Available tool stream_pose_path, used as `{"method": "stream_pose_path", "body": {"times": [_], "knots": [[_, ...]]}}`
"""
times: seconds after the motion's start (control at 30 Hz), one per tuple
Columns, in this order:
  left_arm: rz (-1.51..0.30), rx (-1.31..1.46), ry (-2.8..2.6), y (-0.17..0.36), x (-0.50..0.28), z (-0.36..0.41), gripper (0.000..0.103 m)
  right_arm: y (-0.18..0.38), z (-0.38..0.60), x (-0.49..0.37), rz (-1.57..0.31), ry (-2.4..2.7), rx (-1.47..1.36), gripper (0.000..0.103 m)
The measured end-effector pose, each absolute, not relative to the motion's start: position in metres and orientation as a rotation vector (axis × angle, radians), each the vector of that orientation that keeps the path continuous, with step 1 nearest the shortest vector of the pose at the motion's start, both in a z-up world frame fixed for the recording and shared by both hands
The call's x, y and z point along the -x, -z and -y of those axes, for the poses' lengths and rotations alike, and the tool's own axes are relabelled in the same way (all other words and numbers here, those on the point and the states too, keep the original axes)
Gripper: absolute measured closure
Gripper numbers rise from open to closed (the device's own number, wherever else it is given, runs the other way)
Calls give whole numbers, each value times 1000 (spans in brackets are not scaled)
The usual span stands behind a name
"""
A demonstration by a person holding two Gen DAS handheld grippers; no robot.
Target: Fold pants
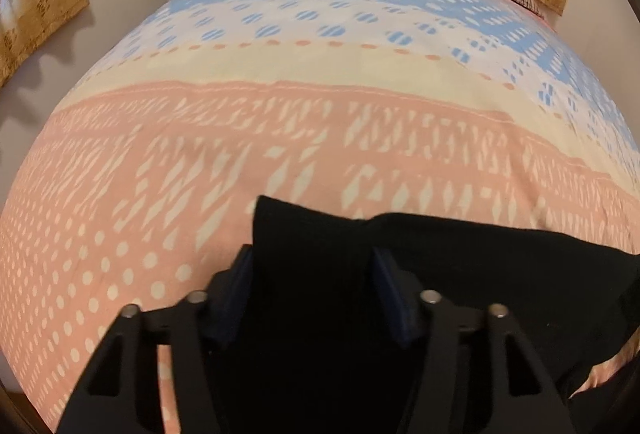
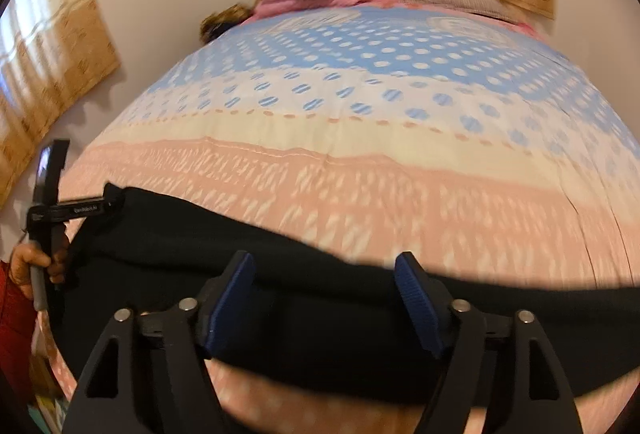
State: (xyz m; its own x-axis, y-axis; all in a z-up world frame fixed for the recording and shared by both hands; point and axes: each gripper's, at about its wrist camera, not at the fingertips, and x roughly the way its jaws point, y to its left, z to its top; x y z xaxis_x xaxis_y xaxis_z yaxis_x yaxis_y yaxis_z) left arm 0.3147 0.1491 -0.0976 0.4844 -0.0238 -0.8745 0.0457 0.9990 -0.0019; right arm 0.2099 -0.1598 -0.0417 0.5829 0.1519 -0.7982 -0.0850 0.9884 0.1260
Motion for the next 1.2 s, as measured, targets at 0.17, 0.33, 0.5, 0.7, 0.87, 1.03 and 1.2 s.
{"method": "stream_pose_path", "body": {"times": [0.17,0.33,0.5,0.7,0.87,1.03,1.2], "knots": [[-1033,5,47,97,-318,-154,54,76,154,-256,-1080,-203,7,28],[-1018,-6,16,102,-329,-155,44,91,142,-263,-1098,-242,121,28],[-1012,-9,44,101,-331,-150,64,92,137,-262,-1106,-257,164,42],[-993,50,59,89,-326,-152,82,78,137,-255,-1099,-280,111,95],[-860,97,81,51,-302,-163,83,27,136,-221,-951,-271,40,98],[-728,120,144,12,-258,-177,83,-23,119,-171,-821,-321,48,102],[-634,65,148,-3,-217,-177,83,-29,105,-130,-819,-372,38,102]]}}
